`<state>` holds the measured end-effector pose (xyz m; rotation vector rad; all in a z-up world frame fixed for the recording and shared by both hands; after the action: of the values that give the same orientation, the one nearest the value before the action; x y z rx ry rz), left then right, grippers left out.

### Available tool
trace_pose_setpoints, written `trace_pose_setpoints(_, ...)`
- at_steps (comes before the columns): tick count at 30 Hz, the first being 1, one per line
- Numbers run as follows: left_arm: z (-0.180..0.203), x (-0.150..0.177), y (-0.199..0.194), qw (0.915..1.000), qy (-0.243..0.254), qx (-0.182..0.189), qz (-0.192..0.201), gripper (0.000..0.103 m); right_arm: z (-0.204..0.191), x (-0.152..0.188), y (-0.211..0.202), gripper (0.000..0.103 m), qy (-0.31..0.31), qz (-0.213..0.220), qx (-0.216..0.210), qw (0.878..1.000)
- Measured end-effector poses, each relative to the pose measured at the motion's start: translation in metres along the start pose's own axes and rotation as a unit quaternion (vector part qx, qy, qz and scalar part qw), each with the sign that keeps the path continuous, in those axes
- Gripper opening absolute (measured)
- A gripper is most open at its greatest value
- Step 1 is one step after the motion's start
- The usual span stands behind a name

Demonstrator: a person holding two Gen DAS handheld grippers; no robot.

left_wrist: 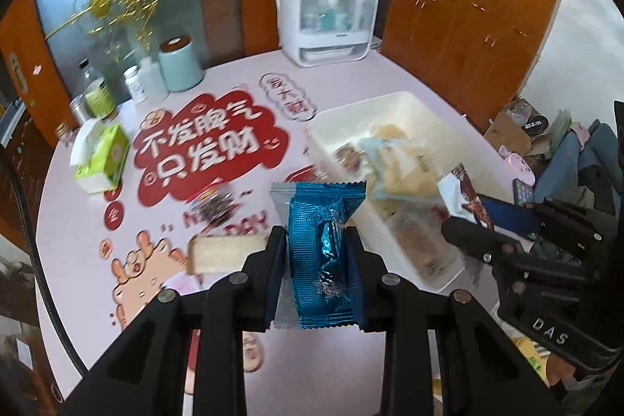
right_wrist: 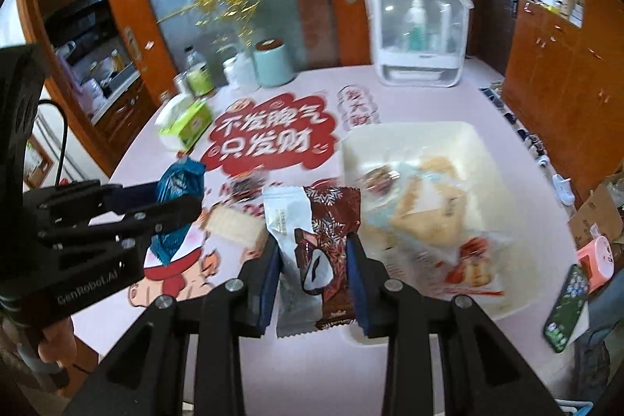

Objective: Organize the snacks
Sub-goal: 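Carry both snacks into the white tray and open both grippers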

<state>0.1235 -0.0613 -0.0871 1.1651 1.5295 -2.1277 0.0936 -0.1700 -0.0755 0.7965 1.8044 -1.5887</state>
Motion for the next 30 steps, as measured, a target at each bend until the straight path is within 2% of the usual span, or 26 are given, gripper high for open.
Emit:
trace_pose_setpoints(10, 0.089, -0.037, 0.041, 0.9999, 0.012, 0.006, 0.005, 0.028, 0.103, -0.028, -0.008, 0.033, 0.026, 0.018, 0.035, 0.999)
trace_pose_setpoints(16, 0.125, -0.05, 0.071, 0.9999, 0.011, 0.002, 0.002, 0.028, 0.144, -0.034, 0.002, 0.033, 0.029, 0.015, 0.048, 0.998)
trace_pose_setpoints(22, 0.142, -0.054, 0.1, 0.9998, 0.01, -0.012, -0.011, 0.028, 0.172, -0.036, 0.019, 0.034, 0.032, 0.007, 0.052, 0.998)
trace_pose_setpoints(30, 0.146, -0.054, 0.139, 0.999, -0.002, -0.027, -0.035, 0.028, 0.192, -0.028, 0.053, 0.034, 0.029, -0.018, 0.059, 0.998)
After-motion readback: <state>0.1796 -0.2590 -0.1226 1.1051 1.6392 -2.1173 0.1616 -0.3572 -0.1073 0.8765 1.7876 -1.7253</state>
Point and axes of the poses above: each gripper's, at about its wrist camera, not at the fingertips, and y roughly the way its jaws point, z to its right, x to its underside, the point moved 9 cm from there along y, roughly the way its jaws point, and after that the axes turned 13 degrees about z, right-handed, at the moved point
